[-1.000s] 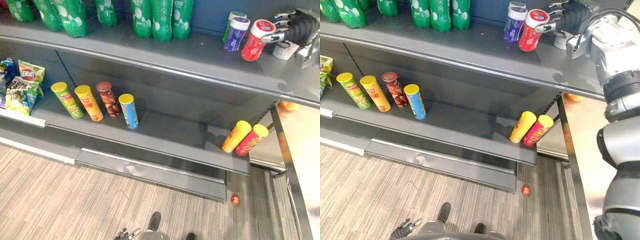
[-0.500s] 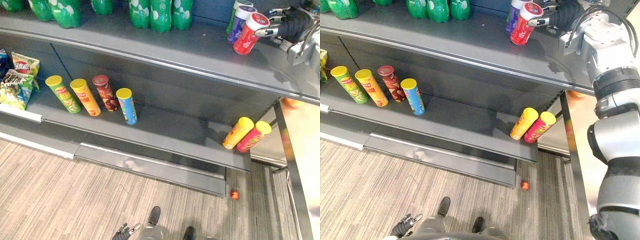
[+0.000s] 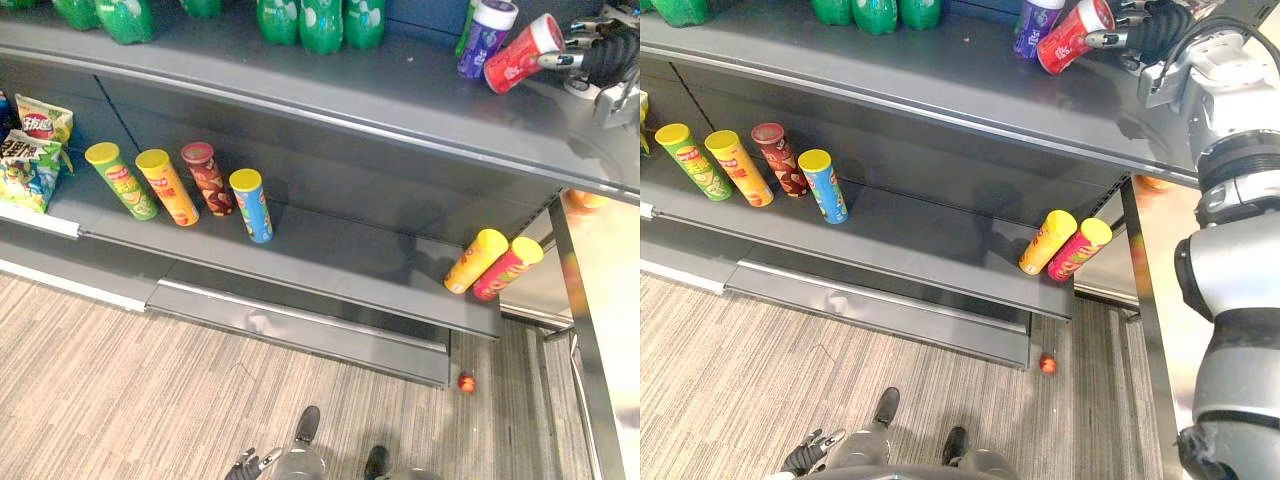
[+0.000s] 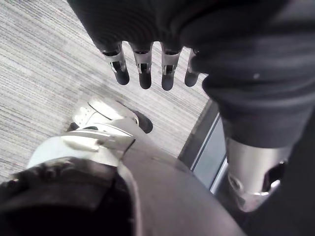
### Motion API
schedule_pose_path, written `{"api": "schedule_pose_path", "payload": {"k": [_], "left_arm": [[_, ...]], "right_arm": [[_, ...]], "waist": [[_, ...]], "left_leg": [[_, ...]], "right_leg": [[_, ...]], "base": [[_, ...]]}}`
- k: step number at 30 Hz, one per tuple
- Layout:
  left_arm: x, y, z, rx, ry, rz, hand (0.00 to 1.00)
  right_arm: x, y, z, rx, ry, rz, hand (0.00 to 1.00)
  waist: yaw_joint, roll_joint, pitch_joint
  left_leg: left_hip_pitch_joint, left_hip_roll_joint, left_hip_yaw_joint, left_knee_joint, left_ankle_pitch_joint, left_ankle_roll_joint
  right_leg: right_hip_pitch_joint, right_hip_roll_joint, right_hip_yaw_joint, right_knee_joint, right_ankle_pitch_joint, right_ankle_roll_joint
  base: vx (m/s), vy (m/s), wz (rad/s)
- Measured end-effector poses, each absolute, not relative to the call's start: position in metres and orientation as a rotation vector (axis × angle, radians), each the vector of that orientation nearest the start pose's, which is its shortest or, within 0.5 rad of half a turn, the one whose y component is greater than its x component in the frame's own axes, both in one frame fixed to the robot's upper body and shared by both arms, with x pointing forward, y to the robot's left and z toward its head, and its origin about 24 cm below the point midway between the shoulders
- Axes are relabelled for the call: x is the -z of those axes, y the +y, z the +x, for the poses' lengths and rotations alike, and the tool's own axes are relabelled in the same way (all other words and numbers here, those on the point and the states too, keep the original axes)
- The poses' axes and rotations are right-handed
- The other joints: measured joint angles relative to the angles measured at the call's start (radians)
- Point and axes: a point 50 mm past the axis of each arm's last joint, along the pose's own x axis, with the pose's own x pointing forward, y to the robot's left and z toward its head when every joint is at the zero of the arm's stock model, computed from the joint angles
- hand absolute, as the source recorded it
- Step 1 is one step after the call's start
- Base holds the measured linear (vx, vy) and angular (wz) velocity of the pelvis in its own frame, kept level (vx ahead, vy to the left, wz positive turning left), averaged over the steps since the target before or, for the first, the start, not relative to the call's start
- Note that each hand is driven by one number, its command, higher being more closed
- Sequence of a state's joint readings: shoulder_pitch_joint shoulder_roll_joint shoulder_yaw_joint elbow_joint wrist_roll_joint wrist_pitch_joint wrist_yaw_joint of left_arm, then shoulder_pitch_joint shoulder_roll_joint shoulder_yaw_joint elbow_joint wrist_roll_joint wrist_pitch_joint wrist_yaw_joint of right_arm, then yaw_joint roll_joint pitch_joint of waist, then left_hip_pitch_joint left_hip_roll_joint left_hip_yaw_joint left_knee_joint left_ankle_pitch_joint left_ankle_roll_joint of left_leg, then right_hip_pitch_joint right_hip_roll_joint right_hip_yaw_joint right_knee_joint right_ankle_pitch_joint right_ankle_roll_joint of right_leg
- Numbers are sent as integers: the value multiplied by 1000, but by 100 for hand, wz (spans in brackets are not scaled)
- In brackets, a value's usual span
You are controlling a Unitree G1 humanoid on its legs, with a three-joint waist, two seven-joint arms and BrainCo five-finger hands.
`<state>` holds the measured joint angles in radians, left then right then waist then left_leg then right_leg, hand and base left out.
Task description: Put the gum and the chips on the shelf.
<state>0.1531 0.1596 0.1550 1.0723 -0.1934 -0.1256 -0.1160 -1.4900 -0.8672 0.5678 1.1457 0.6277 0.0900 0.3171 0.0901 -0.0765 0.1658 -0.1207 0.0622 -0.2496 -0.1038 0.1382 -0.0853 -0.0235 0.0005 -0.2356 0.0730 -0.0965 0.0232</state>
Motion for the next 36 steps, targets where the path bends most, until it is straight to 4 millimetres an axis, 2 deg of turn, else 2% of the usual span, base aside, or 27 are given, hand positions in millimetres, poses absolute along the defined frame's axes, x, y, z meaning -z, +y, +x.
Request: {"api": "schedule_pose_path", "payload": {"k": [10,15,21,27,32,33,36], "left_arm": [[157,231,70,-271,1038,-147,0],[157,231,72,-270,1031,-146,0],[157,231,72,-270,1031,-147,0],[156,232,72,-276,1030,-148,0],[156,232,72,-277,1029,-148,0],[156,232,72,-277,1030,-148,0],[156,232,72,-277,1030,-148,0]], "right_arm": [[-340,-289,388,23,-155,-368,100],[-362,-283,385,19,-212,-367,100],[-374,-279,382,16,-246,-366,100],[-398,-273,376,17,-309,-387,100],[-402,-272,375,20,-318,-403,100],[-402,-272,375,20,-318,-403,0],[-402,-272,375,20,-318,-403,0]], "waist": [[1,0,2],[1,-2,7],[1,-3,8],[0,-3,8],[1,-8,10],[1,-8,10],[0,-8,10]], "left_leg": [[0,-1,-6,0,0,0],[1,0,-8,0,0,0],[2,0,-8,0,0,0],[6,0,-11,0,0,-1],[11,1,-12,0,-1,-2],[12,0,-12,0,-1,-2],[12,0,-12,0,-1,-2]], "right_leg": [[7,1,-7,-8,0,0],[10,3,-9,-11,0,0],[11,3,-9,-11,0,0],[20,4,-15,-18,0,-1],[28,5,-18,-21,0,-1],[28,4,-18,-21,0,-1],[28,4,-18,-21,0,-1]], "base": [[0,0,1],[0,0,0],[0,0,0],[1,0,2],[3,-1,2],[0,0,0],[0,0,0]]}}
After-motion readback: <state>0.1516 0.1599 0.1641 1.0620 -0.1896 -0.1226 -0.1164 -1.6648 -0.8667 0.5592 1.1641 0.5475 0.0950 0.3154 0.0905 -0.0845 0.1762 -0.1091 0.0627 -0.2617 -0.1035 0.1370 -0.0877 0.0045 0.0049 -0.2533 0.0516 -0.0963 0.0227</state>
